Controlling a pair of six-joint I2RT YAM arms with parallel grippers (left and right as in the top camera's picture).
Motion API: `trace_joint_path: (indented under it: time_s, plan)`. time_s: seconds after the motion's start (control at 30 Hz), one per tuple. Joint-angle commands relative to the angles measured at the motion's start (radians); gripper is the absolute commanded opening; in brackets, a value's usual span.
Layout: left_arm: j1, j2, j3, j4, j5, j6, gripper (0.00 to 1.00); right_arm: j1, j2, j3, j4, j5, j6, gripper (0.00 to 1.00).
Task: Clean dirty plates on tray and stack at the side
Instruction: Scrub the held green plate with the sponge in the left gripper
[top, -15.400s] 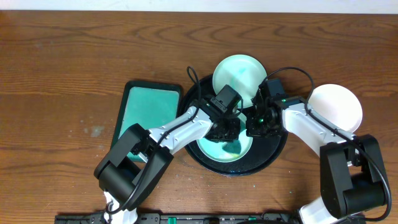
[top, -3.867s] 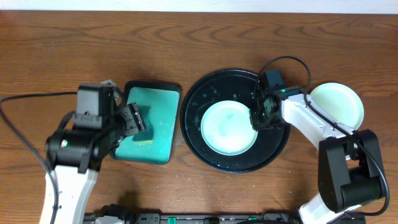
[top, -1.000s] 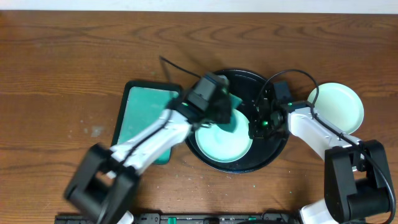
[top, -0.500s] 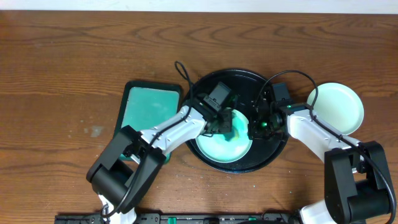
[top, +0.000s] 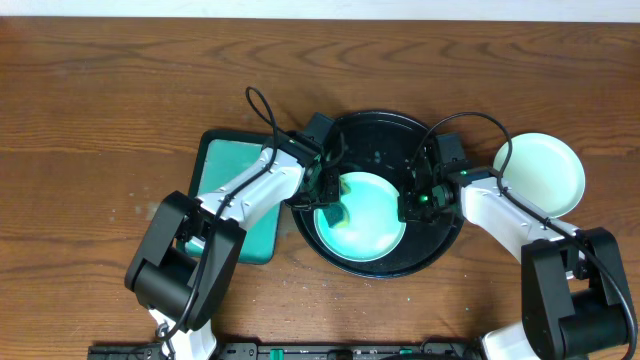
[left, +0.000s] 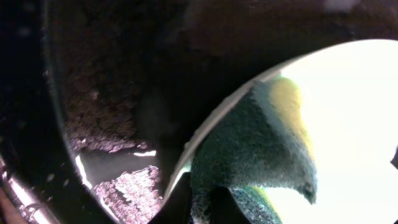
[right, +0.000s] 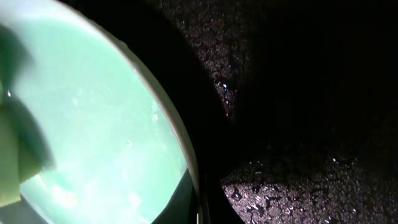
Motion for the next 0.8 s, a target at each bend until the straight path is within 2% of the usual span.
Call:
trace_joint_path:
  time_s: [0.0, 0.07, 0.23, 0.47, 0.6, 0.7, 0.77]
  plan:
    - [-0.041, 0.062, -0.018, 0.064, 0.022, 0.092, 0.07, -0.001, 0.018, -0.017, 0.037, 0.138, 0.060, 0.01]
    - [-0.078, 0.084, -0.018, 0.121, 0.057, 0.091, 0.07, 0.000, 0.018, -0.017, 0.047, 0.134, 0.075, 0.01]
    - [-0.162, 0.171, -0.017, 0.239, 0.249, 0.091, 0.07, 0.000, 0.018, -0.017, 0.034, 0.124, 0.076, 0.01]
    - [-0.161, 0.168, 0.000, 0.239, 0.402, 0.094, 0.07, 0.000, 0.018, -0.017, 0.027, 0.124, 0.077, 0.01]
    - [-0.161, 0.168, 0.000, 0.196, 0.457, 0.090, 0.07, -0.001, 0.018, -0.017, 0.027, 0.124, 0.077, 0.01]
    - [-0.161, 0.168, 0.000, 0.106, 0.457, 0.082, 0.07, 0.000, 0.018, -0.017, 0.023, 0.124, 0.077, 0.01]
    - [-0.155, 0.167, 0.000, 0.009, 0.331, 0.055, 0.07, 0.000, 0.018, -0.017, 0.023, 0.124, 0.077, 0.01]
